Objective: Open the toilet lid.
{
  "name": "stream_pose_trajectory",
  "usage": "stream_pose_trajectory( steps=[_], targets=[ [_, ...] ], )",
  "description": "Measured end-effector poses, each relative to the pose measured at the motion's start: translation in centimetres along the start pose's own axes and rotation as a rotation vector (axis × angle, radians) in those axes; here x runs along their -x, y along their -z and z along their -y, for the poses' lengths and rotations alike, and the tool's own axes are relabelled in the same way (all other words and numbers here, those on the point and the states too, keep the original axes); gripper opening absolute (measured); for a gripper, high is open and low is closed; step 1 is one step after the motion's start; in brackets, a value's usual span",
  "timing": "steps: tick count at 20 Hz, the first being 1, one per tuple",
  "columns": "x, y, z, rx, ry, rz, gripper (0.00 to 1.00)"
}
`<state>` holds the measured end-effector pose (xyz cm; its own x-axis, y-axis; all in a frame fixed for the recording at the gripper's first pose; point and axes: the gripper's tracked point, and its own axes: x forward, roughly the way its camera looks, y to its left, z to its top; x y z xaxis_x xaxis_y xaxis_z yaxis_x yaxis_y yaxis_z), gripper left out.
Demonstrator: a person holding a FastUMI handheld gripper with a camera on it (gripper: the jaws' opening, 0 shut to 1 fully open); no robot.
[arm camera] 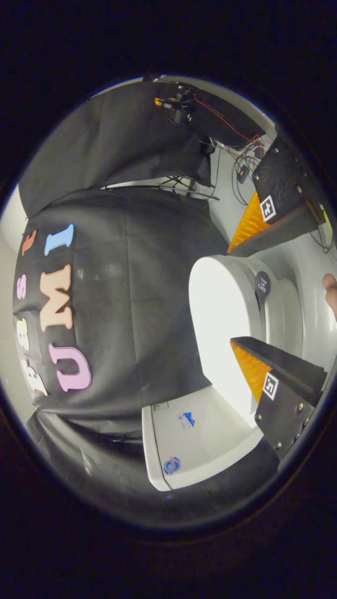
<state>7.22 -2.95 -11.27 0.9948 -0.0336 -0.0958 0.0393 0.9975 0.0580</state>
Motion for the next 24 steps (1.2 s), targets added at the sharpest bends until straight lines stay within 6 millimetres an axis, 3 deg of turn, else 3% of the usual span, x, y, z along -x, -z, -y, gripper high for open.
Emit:
stream_pose_trajectory(
  steps=[4,8,12,16,18,20,23,24],
  targets=[
    [-1.8,3.5,0.7,-0.031,0.012,-0.055,1.0],
    [-2.8,4.1,1.4,-0.129,0.014,-0.041,1.0],
    [-4.6,7.3,1.9,-0.302,-0.011,-0.106,1.0],
    [-5.8,8.0,2.1,-0.556,-0.064,-0.113,0.96],
    [-6.8,9.5,2.5,-0.666,-0.038,-0.154,0.79],
    [-7.4,11.1,2.4,-0.756,-0.037,-0.196,0.79],
    [-7.6,10.4,2.2,-0.872,-0.058,-0.166,0.5],
    [-7.9,10.3,2.1,-0.919,-0.063,-0.166,0.49]
  ],
)
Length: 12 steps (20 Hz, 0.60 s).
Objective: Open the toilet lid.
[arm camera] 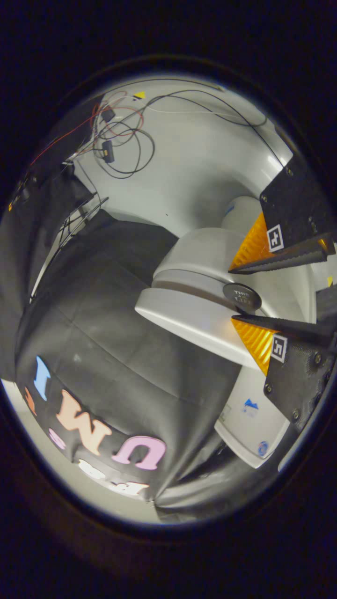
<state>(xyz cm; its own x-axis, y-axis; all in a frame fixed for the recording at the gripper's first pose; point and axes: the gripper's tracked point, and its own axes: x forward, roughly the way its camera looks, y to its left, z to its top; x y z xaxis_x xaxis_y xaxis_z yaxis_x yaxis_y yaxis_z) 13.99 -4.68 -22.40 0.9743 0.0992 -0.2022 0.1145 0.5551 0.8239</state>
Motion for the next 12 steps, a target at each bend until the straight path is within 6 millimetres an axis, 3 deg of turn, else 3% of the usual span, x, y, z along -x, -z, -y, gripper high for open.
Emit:
stream_pose_trajectory(
  steps=[1,2,3,4,5,7,8,9,12],
  targets=[
    [-0.3,0.5,0.2,-0.038,0.003,-0.014,0.49],
    [-0.5,1.1,0.1,-0.085,-0.012,-0.019,0.4],
    [0.0,0.1,-0.9,-0.136,-0.059,-0.019,0.31],
    [-1.0,0.9,-0.1,-0.153,-0.029,-0.029,0.22],
    [-0.8,0.6,-0.5,-0.188,-0.055,-0.022,0.12],
    [-0.4,0.3,-0.6,-0.219,-0.07,-0.015,0.12],
    [-1.9,-1.0,0.6,-0.22,-0.031,-0.006,0.07],
    [-2.1,0.4,0.0,-0.243,-0.041,-0.016,0.01],
    [-0.7,0.2,-0.6,-0.24,-0.014,-0.014,0.01]
  ],
)
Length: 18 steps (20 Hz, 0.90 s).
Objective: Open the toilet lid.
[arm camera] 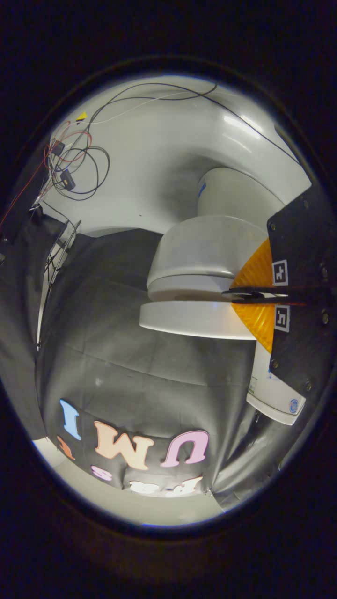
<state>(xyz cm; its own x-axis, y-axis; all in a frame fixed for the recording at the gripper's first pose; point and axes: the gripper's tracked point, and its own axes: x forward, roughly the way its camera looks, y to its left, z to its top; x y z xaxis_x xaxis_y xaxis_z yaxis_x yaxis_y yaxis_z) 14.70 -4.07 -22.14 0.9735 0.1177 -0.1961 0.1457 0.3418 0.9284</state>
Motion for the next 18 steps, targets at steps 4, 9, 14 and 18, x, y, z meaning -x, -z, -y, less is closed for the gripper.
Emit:
stream_pose_trajectory(
  steps=[4,9,14,18],
  targets=[
    [0.4,0.3,-0.3,0.038,0.057,-0.012,0.01],
    [1.1,0.6,-0.7,0.052,0.101,-0.022,0.01],
    [1.5,0.2,-2.3,0.104,0.125,-0.01,0.0],
    [1.8,0.0,-3.8,0.143,0.131,0.002,0.01]
  ],
)
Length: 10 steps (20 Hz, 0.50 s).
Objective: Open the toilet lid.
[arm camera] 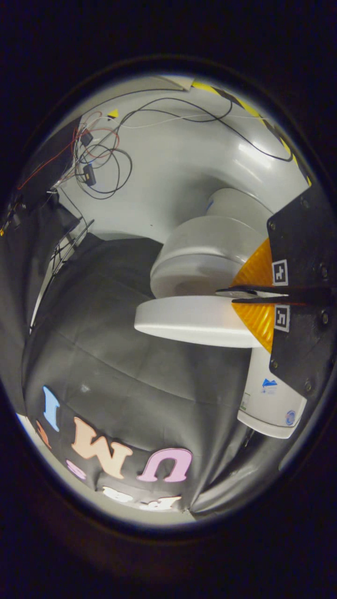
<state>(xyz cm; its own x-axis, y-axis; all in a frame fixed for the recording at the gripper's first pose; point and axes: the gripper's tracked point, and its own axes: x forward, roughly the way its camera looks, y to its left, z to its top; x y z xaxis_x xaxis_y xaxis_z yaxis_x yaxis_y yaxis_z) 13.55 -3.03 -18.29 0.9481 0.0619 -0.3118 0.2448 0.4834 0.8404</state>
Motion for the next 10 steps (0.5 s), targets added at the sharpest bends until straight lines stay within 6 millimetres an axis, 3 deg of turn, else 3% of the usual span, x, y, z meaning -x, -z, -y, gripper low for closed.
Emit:
stream_pose_trajectory(
  steps=[10],
  targets=[
    [1.5,-0.3,-3.2,0.097,0.034,0.023,0.0]
  ],
)
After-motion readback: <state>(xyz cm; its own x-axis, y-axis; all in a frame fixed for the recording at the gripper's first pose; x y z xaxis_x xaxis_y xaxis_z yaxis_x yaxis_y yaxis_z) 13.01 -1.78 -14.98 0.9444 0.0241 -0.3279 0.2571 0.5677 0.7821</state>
